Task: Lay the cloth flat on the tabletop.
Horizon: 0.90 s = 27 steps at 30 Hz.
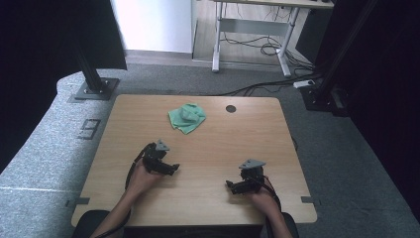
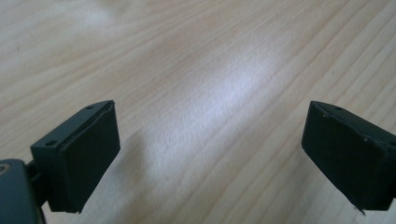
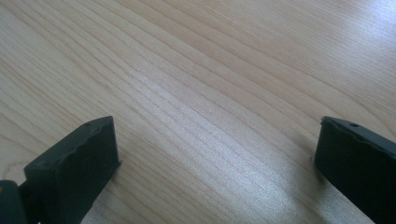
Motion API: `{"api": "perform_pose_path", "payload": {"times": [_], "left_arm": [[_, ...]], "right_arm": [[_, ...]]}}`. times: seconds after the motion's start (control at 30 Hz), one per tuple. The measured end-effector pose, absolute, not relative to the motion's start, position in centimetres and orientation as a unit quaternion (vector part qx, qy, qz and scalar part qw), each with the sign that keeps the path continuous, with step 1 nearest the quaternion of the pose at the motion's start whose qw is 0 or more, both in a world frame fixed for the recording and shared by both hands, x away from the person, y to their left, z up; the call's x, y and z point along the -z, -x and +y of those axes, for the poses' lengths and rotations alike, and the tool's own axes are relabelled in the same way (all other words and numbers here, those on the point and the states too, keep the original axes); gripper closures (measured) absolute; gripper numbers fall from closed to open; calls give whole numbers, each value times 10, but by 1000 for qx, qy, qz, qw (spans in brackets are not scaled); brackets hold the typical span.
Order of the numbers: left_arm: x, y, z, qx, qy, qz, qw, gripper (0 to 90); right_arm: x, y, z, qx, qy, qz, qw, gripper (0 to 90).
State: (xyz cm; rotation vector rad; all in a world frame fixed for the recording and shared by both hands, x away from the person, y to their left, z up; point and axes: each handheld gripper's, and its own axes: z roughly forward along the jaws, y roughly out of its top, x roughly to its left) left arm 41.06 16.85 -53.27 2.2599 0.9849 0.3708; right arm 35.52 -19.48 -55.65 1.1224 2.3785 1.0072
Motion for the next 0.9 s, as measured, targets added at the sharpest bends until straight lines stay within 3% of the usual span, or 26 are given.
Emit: {"api": "perform_pose_path", "payload": {"times": [0.9], "left_arm": [[517, -465, 136, -132, -858, 361, 342, 62]], "right_arm": [[556, -355, -195, -353, -393, 833, 162, 0]]}}
